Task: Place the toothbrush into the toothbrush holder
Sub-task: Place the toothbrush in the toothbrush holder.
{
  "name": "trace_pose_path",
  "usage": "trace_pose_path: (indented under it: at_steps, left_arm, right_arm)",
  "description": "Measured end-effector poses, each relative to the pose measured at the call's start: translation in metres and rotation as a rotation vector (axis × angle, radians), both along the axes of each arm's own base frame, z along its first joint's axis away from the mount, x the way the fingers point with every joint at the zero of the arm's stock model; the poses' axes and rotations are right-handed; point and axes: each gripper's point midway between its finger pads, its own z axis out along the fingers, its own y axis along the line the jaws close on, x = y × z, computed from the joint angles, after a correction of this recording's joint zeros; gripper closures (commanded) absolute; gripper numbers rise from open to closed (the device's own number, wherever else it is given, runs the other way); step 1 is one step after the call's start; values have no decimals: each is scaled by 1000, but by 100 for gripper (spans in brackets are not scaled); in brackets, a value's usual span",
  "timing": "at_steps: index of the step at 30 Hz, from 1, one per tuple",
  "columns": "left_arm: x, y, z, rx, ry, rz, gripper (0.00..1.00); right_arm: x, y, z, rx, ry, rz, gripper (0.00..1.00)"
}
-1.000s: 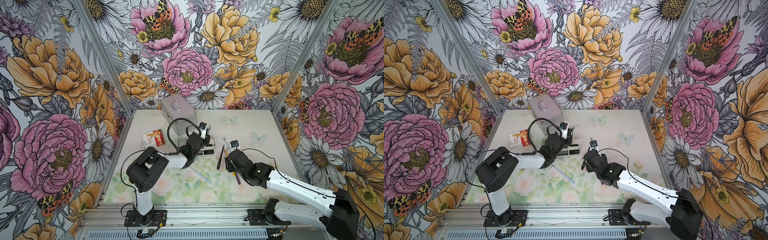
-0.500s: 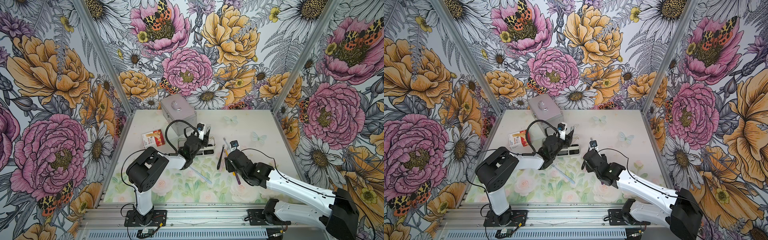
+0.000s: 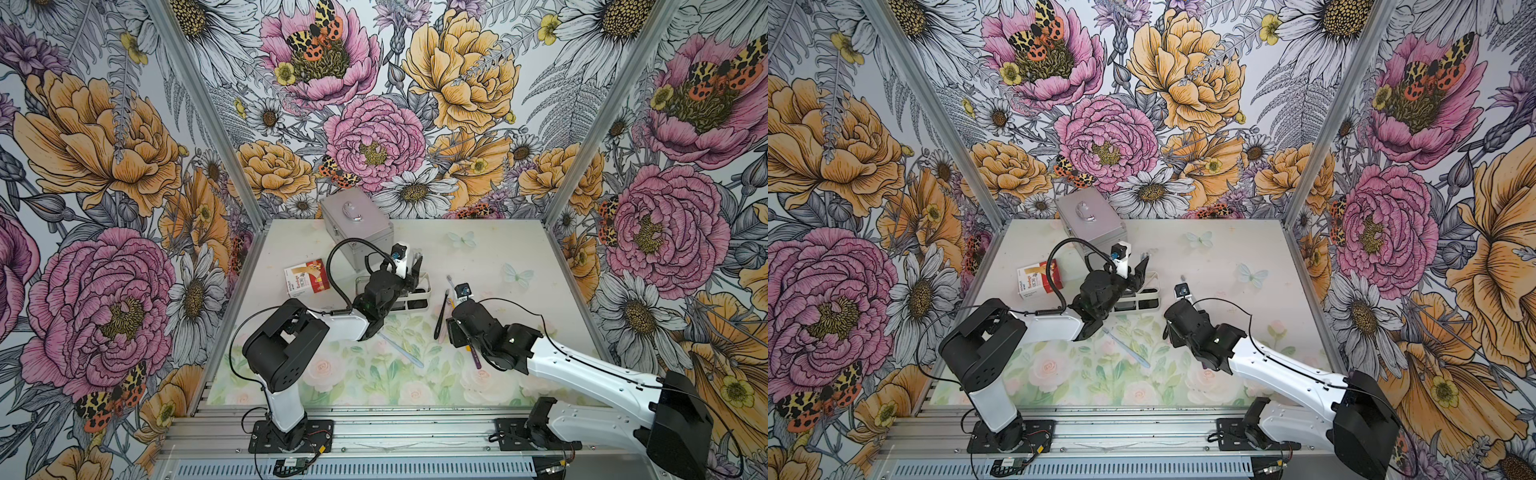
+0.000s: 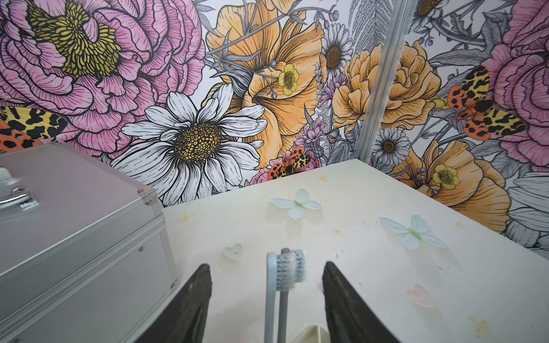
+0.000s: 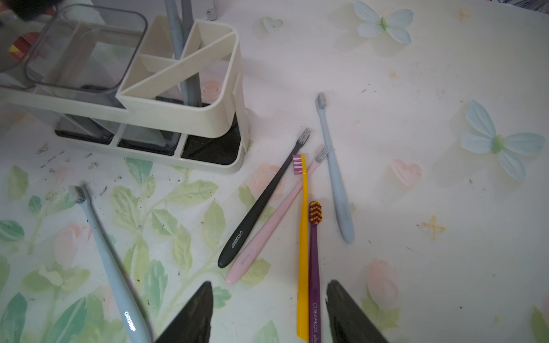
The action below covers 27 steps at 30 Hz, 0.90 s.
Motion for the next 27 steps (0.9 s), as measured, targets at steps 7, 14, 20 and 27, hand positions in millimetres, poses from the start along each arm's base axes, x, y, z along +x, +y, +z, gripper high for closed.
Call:
trace_pose_path:
  at_steps: [7, 14, 20, 27]
  left_arm:
    - [-34, 14, 39, -43, -27, 35, 35]
    - [-69, 69, 66, -128, 63, 137, 33]
    - [-86, 101, 36, -109, 204, 203, 32]
    - [-103, 132, -10, -80, 341, 271, 31]
  right_arm:
    - [-13, 21, -24, -8, 111, 127, 42]
    - [-28, 64, -44, -14, 213, 309, 41]
    - [-34, 103, -58, -13, 270, 438, 44]
    - [-40, 119, -80, -22, 338, 491, 50]
